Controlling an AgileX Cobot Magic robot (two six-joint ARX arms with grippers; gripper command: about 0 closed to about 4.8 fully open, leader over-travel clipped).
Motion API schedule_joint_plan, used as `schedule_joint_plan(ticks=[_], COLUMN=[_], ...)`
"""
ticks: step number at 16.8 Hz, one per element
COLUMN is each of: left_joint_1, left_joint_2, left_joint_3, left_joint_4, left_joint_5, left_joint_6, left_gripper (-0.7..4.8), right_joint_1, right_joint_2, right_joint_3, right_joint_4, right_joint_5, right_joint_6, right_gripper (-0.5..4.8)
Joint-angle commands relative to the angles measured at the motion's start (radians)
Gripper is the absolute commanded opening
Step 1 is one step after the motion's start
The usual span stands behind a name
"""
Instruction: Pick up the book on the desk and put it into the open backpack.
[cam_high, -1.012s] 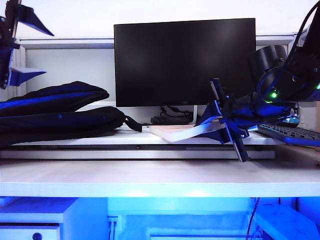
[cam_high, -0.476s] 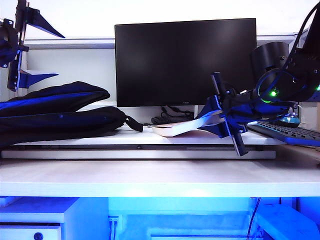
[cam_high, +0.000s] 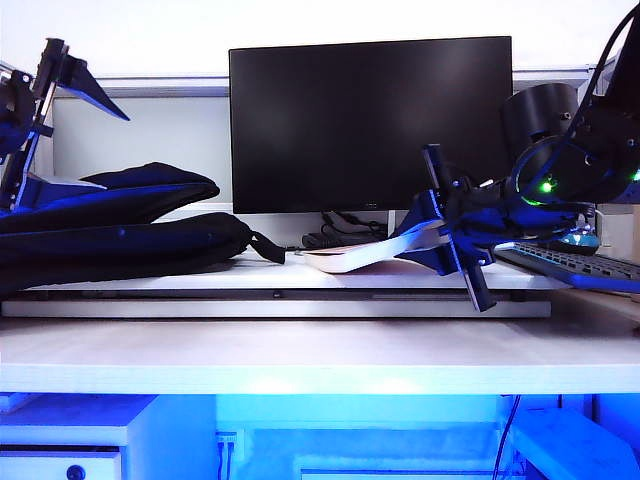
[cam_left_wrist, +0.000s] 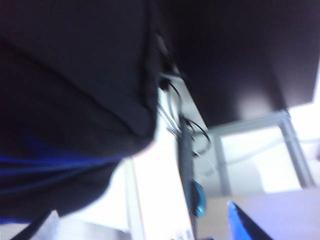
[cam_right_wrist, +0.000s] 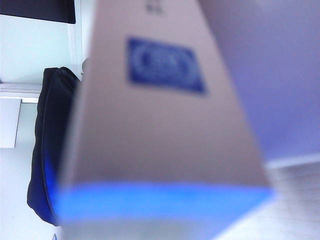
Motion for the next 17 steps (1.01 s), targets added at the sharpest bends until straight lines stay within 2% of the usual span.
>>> schedule_joint_plan(ticks=[1,5,9,17], left_joint_1=[0.001,0.001,0.001,0.001], left_joint_2=[0.003,0.042,0.087,0.172], left_joint_3=[0.006,0.008,0.015,0.111], left_joint_4=[-0.009,-0.024,0.022,0.068], left_joint_5=[-0.052,-0.094,-0.124,-0.184], left_joint_6=[0.033,0.037,0.037,0.032], left_gripper=[4.79,4.79,4.79,4.79], right_joint_1=[0.0,0.0,0.0,0.002], right_joint_2=[-0.01,-0.01,-0.01,-0.013], right_joint_3=[0.013,0.017,0.026,0.061], right_joint_4=[0.061,0.068,0.086,0.093], right_joint_5=[-0.007,-0.017,-0.044,-0.085], right_joint_6=[-0.011,-0.008,-0.008,-0.004], right_gripper=[-0.06,-0.06,-0.06,-0.06])
